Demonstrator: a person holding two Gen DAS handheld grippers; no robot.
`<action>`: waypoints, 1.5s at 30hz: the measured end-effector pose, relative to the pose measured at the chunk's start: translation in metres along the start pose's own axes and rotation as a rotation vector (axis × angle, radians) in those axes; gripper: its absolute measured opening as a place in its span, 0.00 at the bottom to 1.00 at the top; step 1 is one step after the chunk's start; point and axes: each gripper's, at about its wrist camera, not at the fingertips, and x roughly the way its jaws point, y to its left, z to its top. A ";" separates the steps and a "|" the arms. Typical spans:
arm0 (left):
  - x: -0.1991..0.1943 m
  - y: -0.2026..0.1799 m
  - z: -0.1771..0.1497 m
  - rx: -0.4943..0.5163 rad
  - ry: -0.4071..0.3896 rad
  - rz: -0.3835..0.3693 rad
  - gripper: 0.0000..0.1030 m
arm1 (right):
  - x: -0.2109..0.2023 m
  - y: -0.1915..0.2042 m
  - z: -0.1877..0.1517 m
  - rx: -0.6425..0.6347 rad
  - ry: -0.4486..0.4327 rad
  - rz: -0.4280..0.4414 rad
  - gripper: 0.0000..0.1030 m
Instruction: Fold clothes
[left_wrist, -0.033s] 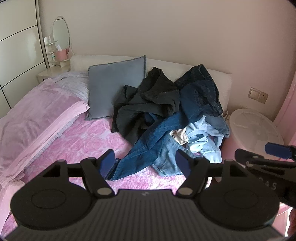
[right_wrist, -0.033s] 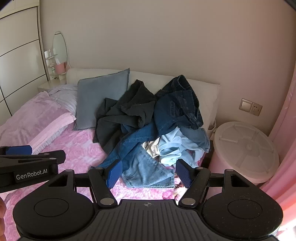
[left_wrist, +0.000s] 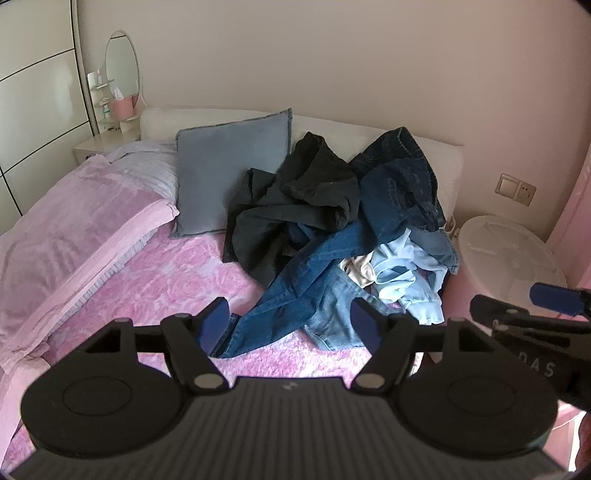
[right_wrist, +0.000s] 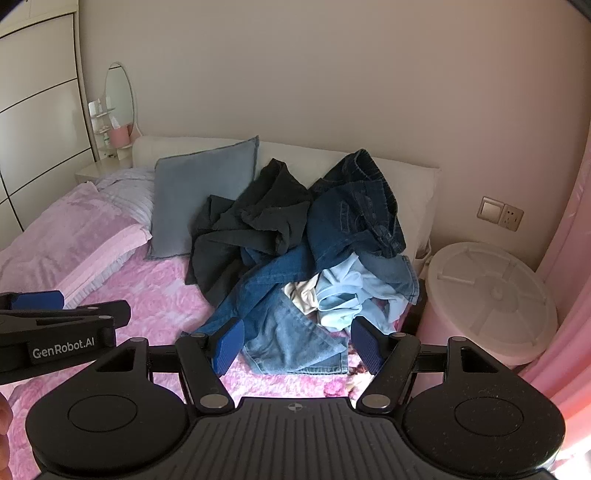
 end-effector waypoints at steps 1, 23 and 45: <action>0.001 0.000 0.000 0.001 0.001 -0.001 0.68 | 0.000 0.001 0.000 0.000 -0.002 0.000 0.66; 0.015 0.018 -0.015 -0.005 0.014 -0.018 0.68 | 0.010 0.002 0.009 0.001 -0.007 -0.009 0.66; 0.019 0.027 0.006 -0.032 0.032 -0.024 0.68 | 0.018 0.020 0.015 -0.020 -0.007 -0.011 0.66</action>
